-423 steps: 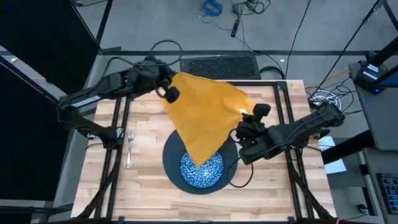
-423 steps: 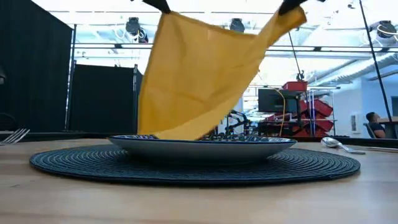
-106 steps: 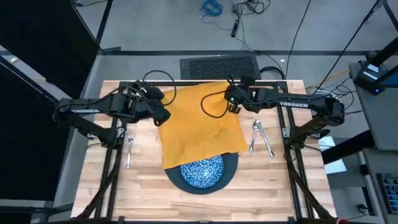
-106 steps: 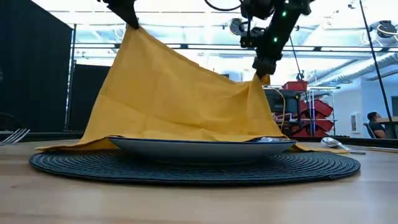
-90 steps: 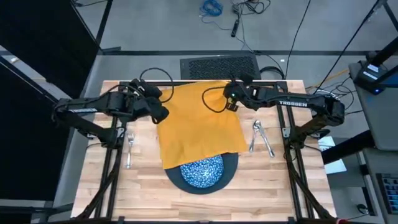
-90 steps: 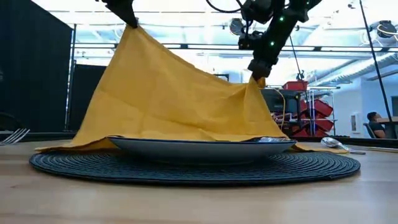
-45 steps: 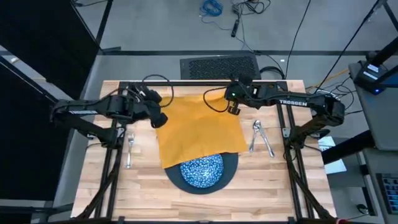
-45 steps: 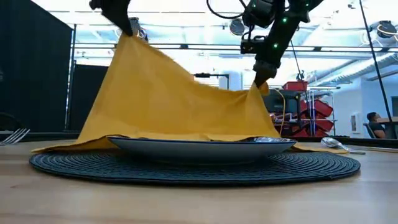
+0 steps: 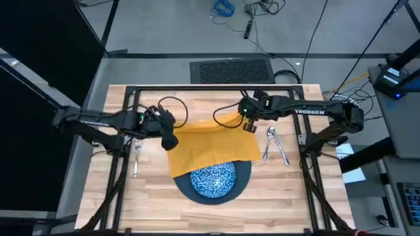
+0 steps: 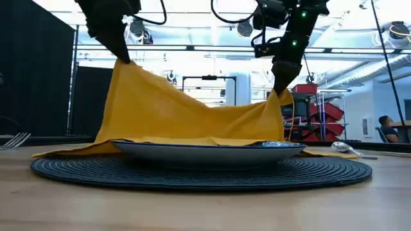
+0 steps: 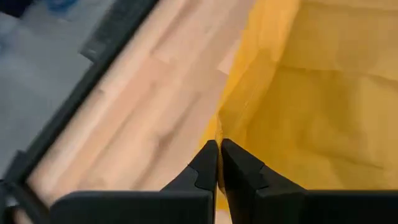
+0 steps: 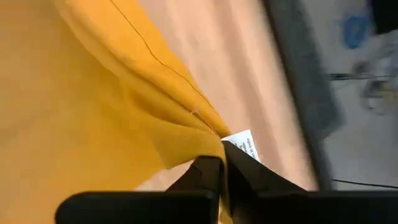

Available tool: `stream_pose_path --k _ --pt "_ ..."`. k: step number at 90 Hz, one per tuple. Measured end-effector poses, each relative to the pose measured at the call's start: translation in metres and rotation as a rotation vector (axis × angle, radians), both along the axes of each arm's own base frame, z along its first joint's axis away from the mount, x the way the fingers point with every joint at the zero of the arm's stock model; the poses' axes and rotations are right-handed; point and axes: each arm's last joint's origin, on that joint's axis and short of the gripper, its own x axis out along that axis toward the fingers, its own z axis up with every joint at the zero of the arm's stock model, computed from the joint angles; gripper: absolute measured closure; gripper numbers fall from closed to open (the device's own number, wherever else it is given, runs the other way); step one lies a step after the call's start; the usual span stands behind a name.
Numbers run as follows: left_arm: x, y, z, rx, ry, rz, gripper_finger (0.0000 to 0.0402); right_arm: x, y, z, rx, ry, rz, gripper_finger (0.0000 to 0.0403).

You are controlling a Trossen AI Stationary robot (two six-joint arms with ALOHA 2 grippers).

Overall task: Set table place
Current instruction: Fold the yellow table napkin

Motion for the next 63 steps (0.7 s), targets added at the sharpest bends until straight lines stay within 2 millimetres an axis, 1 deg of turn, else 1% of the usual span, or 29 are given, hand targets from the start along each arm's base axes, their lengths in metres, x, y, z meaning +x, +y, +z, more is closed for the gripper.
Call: stream_pose_path --k 31,40,51,63 --pt "-0.004 -0.024 -0.010 -0.086 -0.011 -0.032 0.0402 0.000 0.026 -0.006 0.079 0.022 0.017 0.0403" --pt "-0.005 -0.029 -0.013 -0.097 -0.012 -0.036 0.0402 -0.004 0.029 -0.016 0.112 0.047 0.007 0.0403" --pt "-0.005 -0.036 -0.014 -0.108 -0.017 -0.046 0.0402 -0.013 0.031 -0.034 0.150 0.093 -0.025 0.0403" --pt "-0.002 -0.042 -0.016 -0.123 -0.027 -0.050 0.0402 -0.019 0.034 -0.051 0.165 0.111 -0.047 0.0403"
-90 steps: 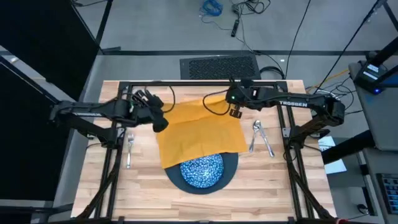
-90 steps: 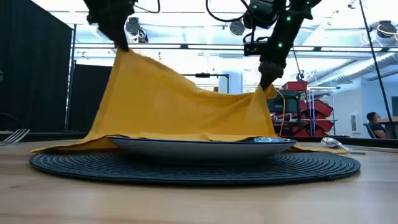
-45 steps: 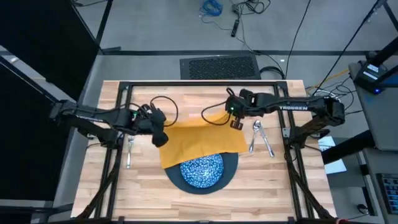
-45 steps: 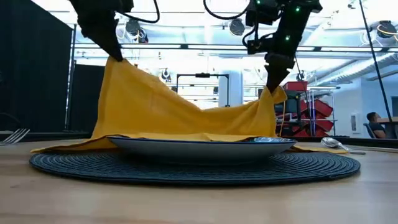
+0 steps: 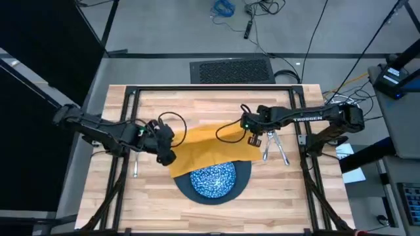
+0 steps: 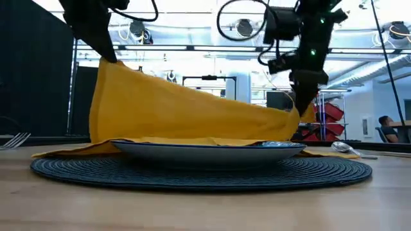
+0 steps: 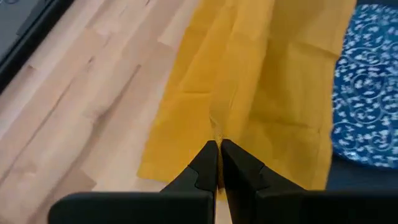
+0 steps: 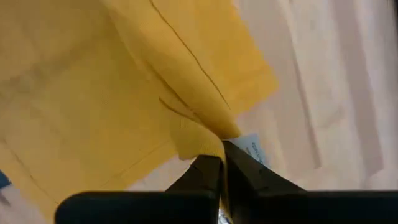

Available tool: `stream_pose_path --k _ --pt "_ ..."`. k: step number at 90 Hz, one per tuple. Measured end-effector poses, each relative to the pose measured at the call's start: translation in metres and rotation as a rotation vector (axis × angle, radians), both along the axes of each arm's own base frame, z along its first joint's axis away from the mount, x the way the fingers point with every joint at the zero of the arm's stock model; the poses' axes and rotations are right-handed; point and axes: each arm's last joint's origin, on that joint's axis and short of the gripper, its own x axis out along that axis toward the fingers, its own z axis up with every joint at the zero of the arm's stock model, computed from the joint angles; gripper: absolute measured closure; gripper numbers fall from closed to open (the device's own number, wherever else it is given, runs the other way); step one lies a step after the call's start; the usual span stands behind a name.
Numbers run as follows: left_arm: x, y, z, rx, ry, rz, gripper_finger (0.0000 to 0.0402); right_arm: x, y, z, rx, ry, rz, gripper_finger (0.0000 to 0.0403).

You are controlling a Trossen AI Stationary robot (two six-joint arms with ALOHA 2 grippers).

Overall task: Set table place
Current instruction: Fold the yellow table napkin

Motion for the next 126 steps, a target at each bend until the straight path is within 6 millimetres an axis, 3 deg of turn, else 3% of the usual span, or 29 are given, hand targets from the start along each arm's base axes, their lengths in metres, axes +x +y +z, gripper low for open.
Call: stream_pose_path --k 51,61,94,126 --pt "0.036 -0.022 -0.045 -0.020 0.145 -0.065 0.0402 0.002 0.024 -0.008 0.044 -0.018 0.096 0.0393" --pt "0.037 -0.022 -0.045 -0.014 0.148 -0.079 0.0402 0.002 0.025 -0.008 0.041 -0.012 0.121 0.0365" --pt "0.036 -0.023 -0.045 -0.011 0.154 -0.090 0.0402 0.004 0.024 -0.008 0.027 -0.030 0.137 0.0212" --pt "0.032 -0.027 -0.044 -0.008 0.168 -0.106 0.0402 0.003 0.006 -0.006 -0.087 -0.002 0.135 0.0190"
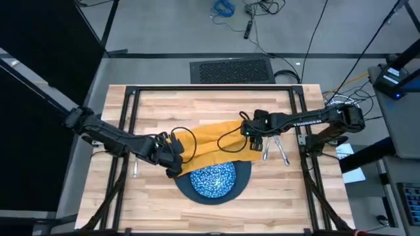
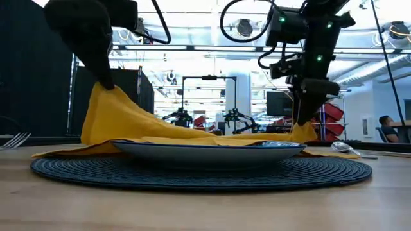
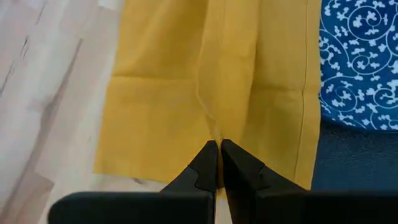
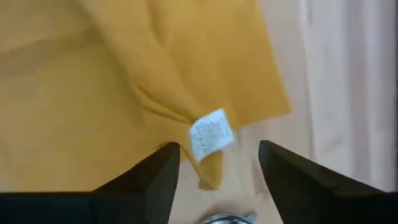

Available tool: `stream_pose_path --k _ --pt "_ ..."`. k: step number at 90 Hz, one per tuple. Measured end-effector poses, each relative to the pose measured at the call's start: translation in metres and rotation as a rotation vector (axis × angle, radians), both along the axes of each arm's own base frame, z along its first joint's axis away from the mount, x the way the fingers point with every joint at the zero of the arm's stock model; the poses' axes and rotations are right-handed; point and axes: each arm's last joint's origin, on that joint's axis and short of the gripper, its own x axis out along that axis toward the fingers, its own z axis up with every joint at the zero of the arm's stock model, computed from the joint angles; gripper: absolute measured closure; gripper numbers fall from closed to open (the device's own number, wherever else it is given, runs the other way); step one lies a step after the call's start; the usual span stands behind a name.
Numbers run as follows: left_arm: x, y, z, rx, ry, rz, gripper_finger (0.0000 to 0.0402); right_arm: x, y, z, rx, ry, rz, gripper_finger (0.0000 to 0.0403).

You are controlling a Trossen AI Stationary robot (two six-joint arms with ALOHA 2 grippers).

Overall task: Set table place
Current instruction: Fold the yellow table napkin

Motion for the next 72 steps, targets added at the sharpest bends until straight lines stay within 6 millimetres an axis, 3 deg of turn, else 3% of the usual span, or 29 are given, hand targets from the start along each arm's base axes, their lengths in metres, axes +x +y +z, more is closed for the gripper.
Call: stream_pose_path --k 24,43,55,72 --pt "0.000 0.000 0.000 0.000 0.000 0.001 0.0402 0.005 -0.016 0.008 0.087 -0.077 -0.045 0.0190" --pt "0.000 0.001 0.000 0.002 0.001 -0.001 0.0402 0.026 -0.019 0.049 0.049 -0.196 0.046 0.0190" --pt "0.000 -0.001 0.000 0.000 -0.001 -0.002 0.0402 0.031 -0.032 0.073 -0.057 -0.239 0.023 0.0190" --pt "-0.003 -0.010 0.000 -0.001 -0.002 -0.039 0.0402 0.021 -0.049 0.073 -0.022 -0.199 -0.062 0.0190"
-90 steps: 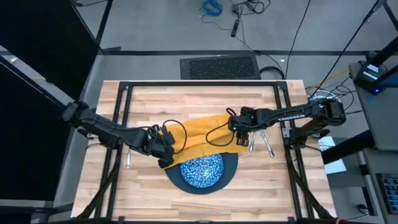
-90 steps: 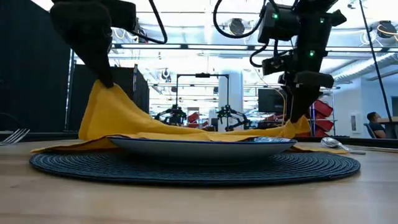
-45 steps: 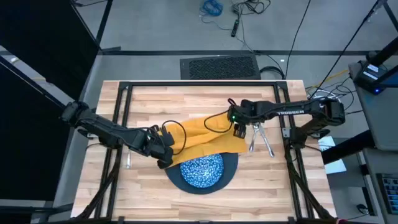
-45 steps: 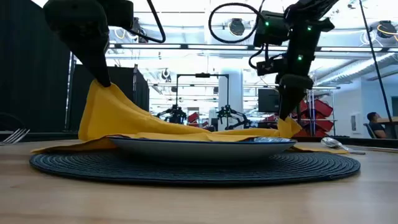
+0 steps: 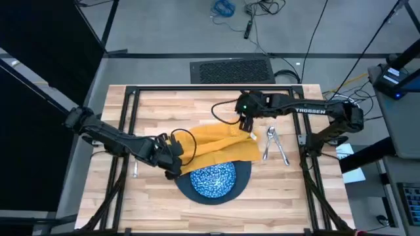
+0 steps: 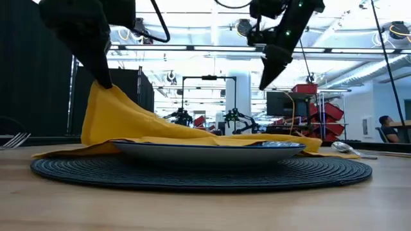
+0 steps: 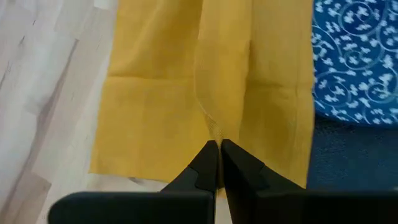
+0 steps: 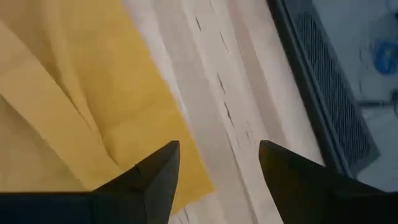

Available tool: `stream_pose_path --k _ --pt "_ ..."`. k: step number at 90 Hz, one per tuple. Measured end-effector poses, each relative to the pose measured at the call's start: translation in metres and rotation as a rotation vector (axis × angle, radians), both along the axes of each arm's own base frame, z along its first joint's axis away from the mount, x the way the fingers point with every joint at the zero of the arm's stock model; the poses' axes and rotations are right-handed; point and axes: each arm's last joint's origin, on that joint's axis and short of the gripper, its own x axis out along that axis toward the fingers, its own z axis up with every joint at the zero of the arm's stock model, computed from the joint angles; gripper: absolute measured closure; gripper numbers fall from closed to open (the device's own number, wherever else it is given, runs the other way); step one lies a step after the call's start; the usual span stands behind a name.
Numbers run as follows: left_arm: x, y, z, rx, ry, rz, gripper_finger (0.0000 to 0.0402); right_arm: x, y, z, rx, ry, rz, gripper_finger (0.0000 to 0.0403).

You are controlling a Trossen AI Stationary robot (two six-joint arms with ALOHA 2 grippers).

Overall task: Set table place
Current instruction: Fold the yellow table napkin

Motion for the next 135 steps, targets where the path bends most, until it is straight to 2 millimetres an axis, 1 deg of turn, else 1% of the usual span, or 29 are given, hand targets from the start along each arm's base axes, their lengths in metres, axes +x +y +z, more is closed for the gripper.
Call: stream_pose_path --k 20,36,51,64,75,85,101,118,121,135 --pt "-0.007 -0.014 0.007 -0.024 -0.044 -0.051 0.0402 -0.014 -0.010 -0.005 0.052 0.082 -0.104 0.0190" --pt "-0.012 -0.023 0.007 -0.041 -0.054 -0.051 0.0402 -0.014 -0.008 -0.011 0.150 0.052 -0.076 0.0190" --pt "-0.015 -0.027 0.005 -0.052 -0.061 -0.033 0.0402 -0.016 -0.006 -0.031 0.204 0.042 -0.080 0.0190" --pt "-0.019 -0.026 -0.004 -0.039 -0.038 -0.031 0.0402 -0.023 -0.003 -0.052 0.224 0.065 -0.101 0.0190" --pt "-0.023 -0.023 -0.019 -0.033 -0.011 -0.016 0.0402 -0.027 -0.002 -0.066 0.232 0.070 -0.121 0.0196" --pt "-0.025 -0.021 -0.027 -0.046 0.001 -0.003 0.0402 -0.030 -0.001 -0.073 0.239 0.078 -0.136 0.0227" --pt "-0.024 -0.022 -0.028 -0.061 -0.010 -0.005 0.0402 -0.033 0.002 -0.079 0.289 0.082 -0.142 0.0296" --pt "-0.024 -0.022 -0.028 -0.063 -0.010 -0.007 0.0402 -0.037 0.005 -0.085 0.292 0.108 -0.134 0.0387" --pt "-0.024 -0.022 -0.028 -0.063 -0.010 -0.007 0.0402 -0.037 0.005 -0.087 0.293 0.111 -0.132 0.0394" --pt "-0.024 -0.022 -0.028 -0.063 -0.010 -0.007 0.0402 -0.042 0.007 -0.094 0.303 0.135 -0.141 0.0402"
